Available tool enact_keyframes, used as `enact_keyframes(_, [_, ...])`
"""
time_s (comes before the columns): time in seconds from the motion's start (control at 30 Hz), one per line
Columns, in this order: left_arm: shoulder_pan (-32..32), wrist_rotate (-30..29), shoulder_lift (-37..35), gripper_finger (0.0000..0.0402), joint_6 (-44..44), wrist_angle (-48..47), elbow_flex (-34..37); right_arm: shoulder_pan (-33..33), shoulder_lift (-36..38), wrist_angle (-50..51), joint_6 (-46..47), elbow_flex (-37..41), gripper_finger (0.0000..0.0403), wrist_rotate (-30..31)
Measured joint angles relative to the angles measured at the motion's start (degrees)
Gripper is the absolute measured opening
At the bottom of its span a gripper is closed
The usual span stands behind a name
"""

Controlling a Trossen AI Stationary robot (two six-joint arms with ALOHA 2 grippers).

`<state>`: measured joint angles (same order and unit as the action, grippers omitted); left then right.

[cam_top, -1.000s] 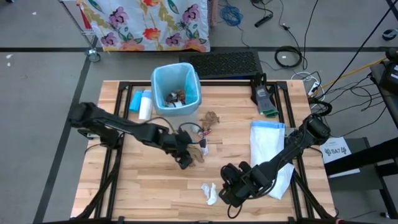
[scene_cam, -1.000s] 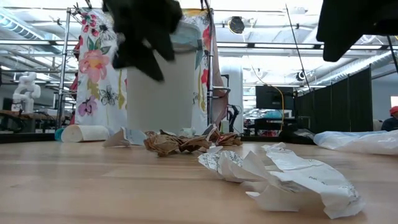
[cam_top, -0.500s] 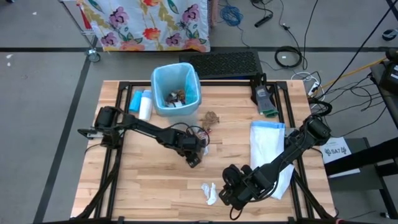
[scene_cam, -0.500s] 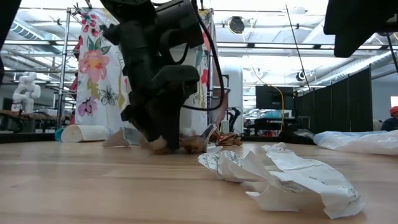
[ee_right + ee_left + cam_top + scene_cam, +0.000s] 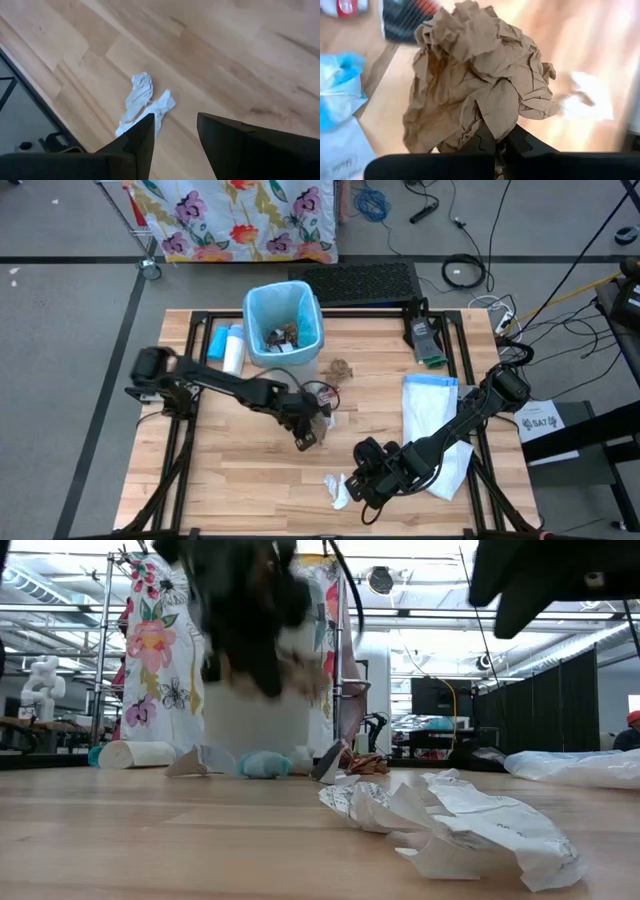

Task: Place trash/remove bag and relplace
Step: Put the brown napkin into the white trash bin

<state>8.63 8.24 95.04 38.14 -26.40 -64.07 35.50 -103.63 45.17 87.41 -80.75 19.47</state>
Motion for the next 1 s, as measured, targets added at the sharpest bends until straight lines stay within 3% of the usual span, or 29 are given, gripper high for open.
enact_keyframes(0.27, [3.14,-3.92,-19.97,0.0002,0.81,-7.12,-1.5,-3.96,0.0,0.09,-4.33,0.0,0.0141,1.87])
enact_keyframes(0.5, [-0.8,-14.17,-30.72,0.0001,-0.08,-21.3,-12.22,-8.32,0.0,-0.55,-7.66,0.0,0.0141,1.53])
enact_keyframes(0.73, [-14.7,-18.2,-29.88,0.0001,-14.54,-34.58,-21.84,-11.42,0.0,-3.46,-9.06,0.0,0.0141,1.44])
enact_keyframes(0.87, [-25.32,-10.74,-27.24,0.0001,-23.4,-35.77,-21.9,-12.82,0.0,-4.15,-8.83,0.0,0.0141,1.41])
enact_keyframes(1.0, [-32.42,-7.42,-24.7,0.0011,-30.19,-33.69,-21.79,-13.81,0.0,-6.03,-8.25,0.0,0.0141,1.41])
